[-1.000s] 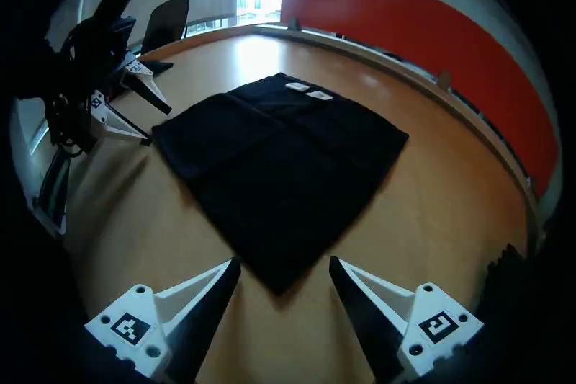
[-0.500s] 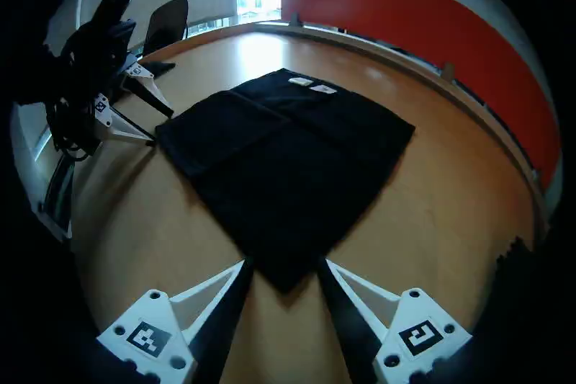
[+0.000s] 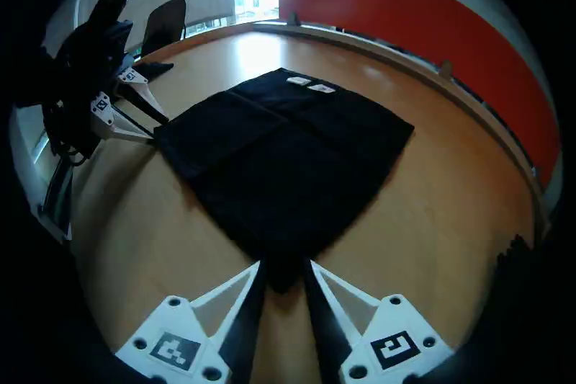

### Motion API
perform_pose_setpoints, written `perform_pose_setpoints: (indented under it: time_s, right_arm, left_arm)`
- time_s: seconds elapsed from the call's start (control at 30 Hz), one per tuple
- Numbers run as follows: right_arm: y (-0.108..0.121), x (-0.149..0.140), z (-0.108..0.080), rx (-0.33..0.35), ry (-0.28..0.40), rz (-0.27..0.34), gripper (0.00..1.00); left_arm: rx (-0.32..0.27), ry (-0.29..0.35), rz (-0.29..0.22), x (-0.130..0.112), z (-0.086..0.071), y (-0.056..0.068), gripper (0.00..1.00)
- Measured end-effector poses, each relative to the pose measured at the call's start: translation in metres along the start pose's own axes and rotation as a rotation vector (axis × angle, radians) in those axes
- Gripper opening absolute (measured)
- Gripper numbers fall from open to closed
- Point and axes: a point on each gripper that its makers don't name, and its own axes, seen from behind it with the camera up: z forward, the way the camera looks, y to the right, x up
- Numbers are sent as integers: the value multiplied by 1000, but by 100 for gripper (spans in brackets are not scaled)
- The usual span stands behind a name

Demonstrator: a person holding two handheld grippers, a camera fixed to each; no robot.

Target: Fold towel

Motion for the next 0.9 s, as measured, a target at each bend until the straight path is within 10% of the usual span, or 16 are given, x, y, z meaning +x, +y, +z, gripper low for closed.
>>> perform_pose_setpoints:
  time_s: [0.07, 0.2, 0.9]
  right_arm:
    - [-2, 0, 0, 5, 0, 1, 21]
    - [-8, 1, -1, 25, 1, 3, 18]
    - [-7, 25, -26, -1, 54, 5, 16]
  left_arm:
    - [10, -1, -9, 1, 0, -1, 23]
    - [29, -6, -34, 2, 0, -3, 10]
    - [21, 22, -76, 18, -27, 4, 8]
